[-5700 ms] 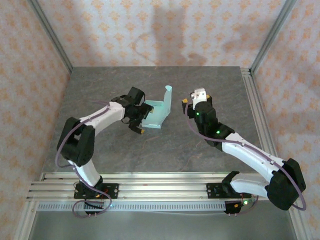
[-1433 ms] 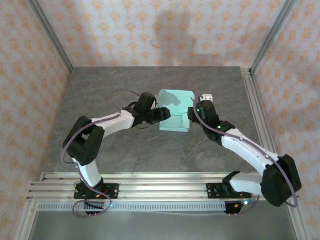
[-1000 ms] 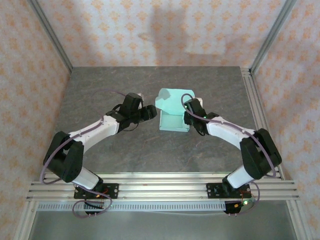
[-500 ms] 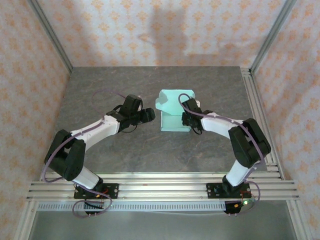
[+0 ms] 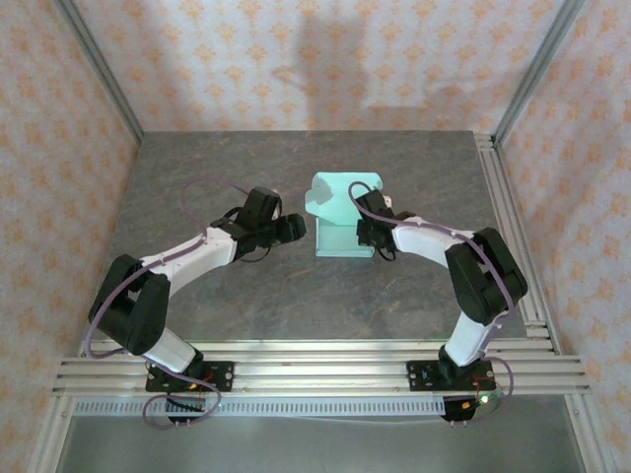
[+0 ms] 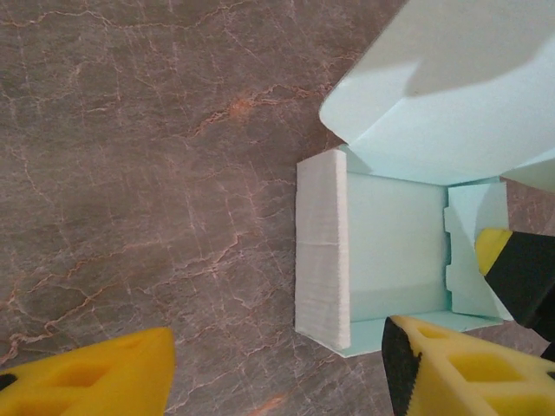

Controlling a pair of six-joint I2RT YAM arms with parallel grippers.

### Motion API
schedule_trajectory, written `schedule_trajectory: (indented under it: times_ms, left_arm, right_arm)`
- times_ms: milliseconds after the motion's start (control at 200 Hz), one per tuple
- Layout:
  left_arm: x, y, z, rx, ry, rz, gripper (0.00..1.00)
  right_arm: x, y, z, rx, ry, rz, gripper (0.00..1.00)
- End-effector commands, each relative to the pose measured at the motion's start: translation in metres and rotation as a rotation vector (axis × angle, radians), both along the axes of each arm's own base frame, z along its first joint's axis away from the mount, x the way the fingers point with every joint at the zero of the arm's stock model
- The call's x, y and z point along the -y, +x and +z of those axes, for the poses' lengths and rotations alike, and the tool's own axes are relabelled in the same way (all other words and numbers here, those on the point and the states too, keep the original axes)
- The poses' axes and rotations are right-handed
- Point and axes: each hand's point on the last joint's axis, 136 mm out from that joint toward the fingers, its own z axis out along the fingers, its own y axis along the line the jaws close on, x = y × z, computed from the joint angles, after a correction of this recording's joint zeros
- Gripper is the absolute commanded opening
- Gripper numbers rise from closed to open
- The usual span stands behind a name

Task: Fold the paper box

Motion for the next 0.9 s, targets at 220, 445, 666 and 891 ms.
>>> schedule_trajectory:
  times_ms: [220, 445, 666, 891]
  left_arm:
    - [-0.03, -0.003, -0.012, -0.011, 0.041, 0.101, 0.66]
    - [-0.049, 0.0, -0.027, -0.058, 0.0, 0.212, 0.67]
    - [-0.057, 0.015, -0.042, -0.091, -0.16, 0.297, 0.67]
    - [0.0, 0.043, -0.023, -0.076, -0.388, 0.12, 0.67]
  right_arm:
    - [0.007, 0.0, -0.002, -0.028, -0.06, -0.004, 0.1]
    - [0.006, 0.0, 0.026, 0.048, -0.015, 0.013, 0.1]
    - [-0.006, -0.003, 0.085, 0.224, 0.122, 0.081, 0.09]
    - [-0.05, -0.018, 0.148, 0.365, 0.384, 0.288, 0.1]
